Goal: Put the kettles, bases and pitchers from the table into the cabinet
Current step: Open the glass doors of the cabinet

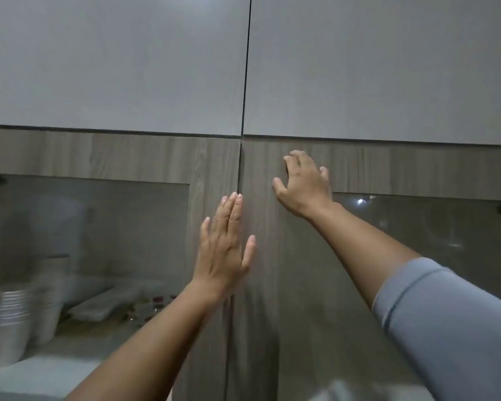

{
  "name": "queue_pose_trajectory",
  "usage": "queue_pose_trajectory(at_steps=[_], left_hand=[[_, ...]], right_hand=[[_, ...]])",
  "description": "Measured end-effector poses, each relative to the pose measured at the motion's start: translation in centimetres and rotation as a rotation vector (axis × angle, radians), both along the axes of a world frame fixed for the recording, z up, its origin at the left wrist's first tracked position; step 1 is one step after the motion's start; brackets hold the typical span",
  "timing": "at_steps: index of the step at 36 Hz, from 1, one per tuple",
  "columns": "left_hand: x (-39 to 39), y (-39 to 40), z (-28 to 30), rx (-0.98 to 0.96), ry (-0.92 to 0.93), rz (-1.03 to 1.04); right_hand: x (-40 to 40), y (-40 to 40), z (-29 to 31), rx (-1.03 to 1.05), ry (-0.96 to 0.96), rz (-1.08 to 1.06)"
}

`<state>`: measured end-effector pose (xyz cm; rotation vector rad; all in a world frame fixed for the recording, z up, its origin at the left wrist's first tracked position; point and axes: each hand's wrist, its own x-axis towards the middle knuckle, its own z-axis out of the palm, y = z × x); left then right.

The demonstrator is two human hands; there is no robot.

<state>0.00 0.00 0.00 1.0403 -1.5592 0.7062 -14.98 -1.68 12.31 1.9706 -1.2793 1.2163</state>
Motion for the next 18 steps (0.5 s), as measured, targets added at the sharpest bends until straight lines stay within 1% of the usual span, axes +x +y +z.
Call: queue_pose_trajectory(at_steps=[3,9,13,15,18], left_hand=[[0.1,-1.0,-0.1,0.036,0.01,0.022],[0.2,-2.1,-0.9,0.09,0.033,0.071],[-0.3,-1.6,-1.4,0.138,0.051,0.068],[-0.7,-1.0,-1.4,0.158,0.093,0.016],[-1.7,0.6,-1.1,0.211,0.233,-0.171]], right_hand=[[0.0,-1.0,0.8,-0.074,0.033,-0.013],[0.2,-1.9,2.2,-0.066,0.067,-0.045],[0.9,-1.0,2.9,-0.14,0.053,-0.08],[1.0,-0.1,3.1,-0.171,0.025,-0.079],[0.7,1.2,2.9,-0.226,0.003,-0.044]])
